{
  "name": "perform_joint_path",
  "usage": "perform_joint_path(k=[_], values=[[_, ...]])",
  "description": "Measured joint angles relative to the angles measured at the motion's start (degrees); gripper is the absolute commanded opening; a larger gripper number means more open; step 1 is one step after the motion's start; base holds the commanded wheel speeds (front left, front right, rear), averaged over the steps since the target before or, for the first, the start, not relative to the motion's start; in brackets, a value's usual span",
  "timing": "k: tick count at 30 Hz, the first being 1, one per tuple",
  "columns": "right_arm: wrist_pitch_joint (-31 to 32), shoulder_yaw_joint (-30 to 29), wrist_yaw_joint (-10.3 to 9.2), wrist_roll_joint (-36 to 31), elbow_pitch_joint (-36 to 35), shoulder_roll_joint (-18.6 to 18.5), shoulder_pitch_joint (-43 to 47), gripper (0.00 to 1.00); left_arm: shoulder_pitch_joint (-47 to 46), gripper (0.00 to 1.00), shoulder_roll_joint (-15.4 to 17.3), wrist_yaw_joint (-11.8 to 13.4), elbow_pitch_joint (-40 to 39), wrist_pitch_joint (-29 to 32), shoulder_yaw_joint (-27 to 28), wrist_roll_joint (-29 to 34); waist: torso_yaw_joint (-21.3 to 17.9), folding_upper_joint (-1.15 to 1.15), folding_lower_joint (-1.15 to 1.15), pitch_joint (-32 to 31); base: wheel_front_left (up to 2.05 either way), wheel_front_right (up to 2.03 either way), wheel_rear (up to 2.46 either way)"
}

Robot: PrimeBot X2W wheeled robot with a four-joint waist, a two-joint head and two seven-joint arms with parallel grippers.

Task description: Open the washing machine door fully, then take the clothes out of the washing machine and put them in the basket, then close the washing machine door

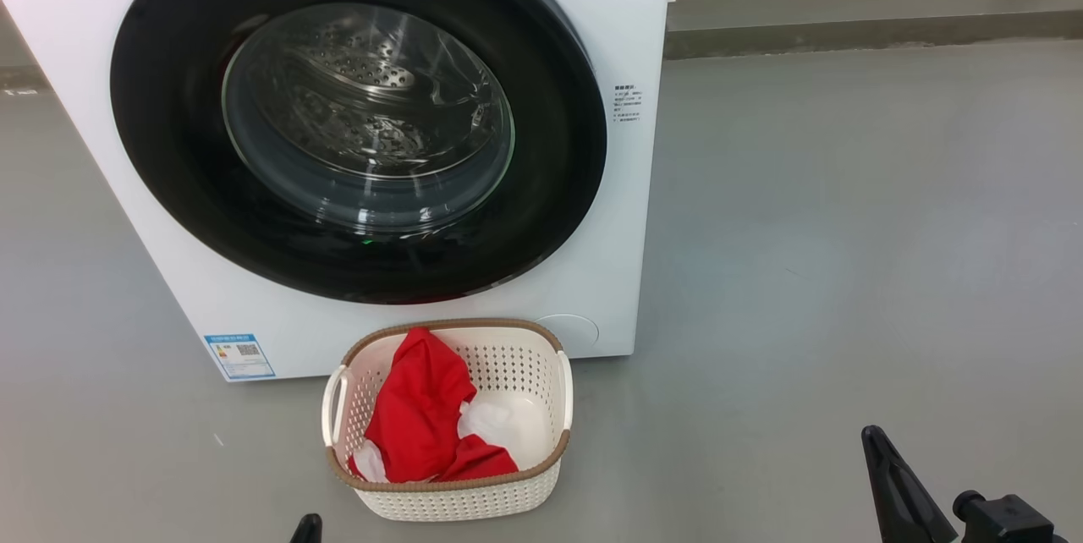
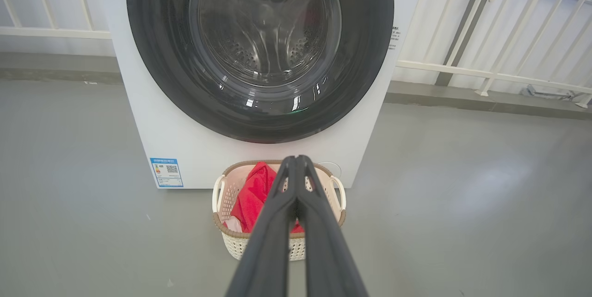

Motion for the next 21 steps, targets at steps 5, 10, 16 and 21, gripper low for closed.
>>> perform_joint_path(k=[5,10,16,21], values=[[0.8,0.0,0.00,3.3,0.0,0.0,0.0,0.00,0.0,0.00,0.0,0.0,0.1,0.6,0.1,-3.2,0.0,0.00,0.05,0.1,0.00,0.00,0.00],[1.6,-0.1,0.00,6.6,0.2,0.0,-0.1,0.00,-0.2,0.00,0.0,0.0,0.4,1.5,0.1,-6.4,0.0,0.00,0.01,0.5,0.00,0.00,0.00],[2.6,-0.2,0.00,10.5,0.5,0.0,-0.7,0.00,-0.4,0.00,0.0,0.0,0.6,2.5,0.3,-10.3,0.0,0.00,0.01,0.8,0.00,0.00,0.00],[3.5,-0.3,0.00,13.9,0.6,0.0,-1.0,0.00,-1.0,0.00,0.0,0.0,0.9,3.3,0.5,-13.5,0.0,0.00,0.01,1.0,0.00,0.00,0.00]])
